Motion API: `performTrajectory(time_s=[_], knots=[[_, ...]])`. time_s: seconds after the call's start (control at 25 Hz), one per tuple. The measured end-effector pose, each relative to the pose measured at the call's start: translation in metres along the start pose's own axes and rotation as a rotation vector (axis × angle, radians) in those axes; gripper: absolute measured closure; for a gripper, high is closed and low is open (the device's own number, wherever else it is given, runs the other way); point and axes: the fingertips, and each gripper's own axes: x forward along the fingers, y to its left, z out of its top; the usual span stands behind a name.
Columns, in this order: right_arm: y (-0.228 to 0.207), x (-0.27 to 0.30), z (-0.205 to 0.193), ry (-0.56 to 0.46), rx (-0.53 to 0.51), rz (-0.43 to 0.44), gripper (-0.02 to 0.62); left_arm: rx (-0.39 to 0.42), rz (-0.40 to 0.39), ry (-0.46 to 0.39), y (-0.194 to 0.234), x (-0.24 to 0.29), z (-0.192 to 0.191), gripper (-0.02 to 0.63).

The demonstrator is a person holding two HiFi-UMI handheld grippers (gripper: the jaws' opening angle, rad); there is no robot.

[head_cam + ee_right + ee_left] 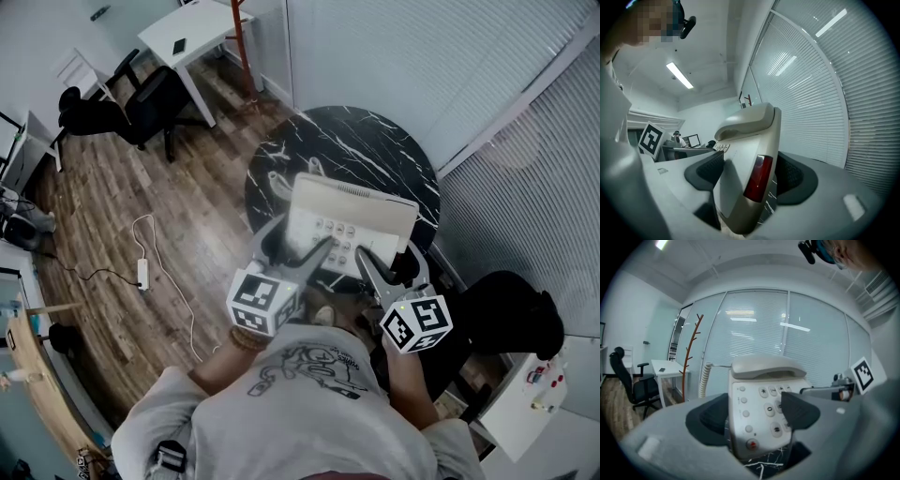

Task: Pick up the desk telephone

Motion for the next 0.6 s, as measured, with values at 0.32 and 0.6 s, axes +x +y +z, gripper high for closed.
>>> performTrajectory(time_s=[0.32, 0.6], knots=[[0.001, 0.0008, 0.0011, -0.002, -0.004, 0.0, 0.259, 0.0, -0.002, 0.0, 0.0006, -0.0003, 0.0016, 0.253], [0.0015, 0.005, 0.0009, -0.003, -0.005, -0.003, 0.259, -0.001, -0.007, 0.0, 0.005, 0.0009, 0.001, 0.253]])
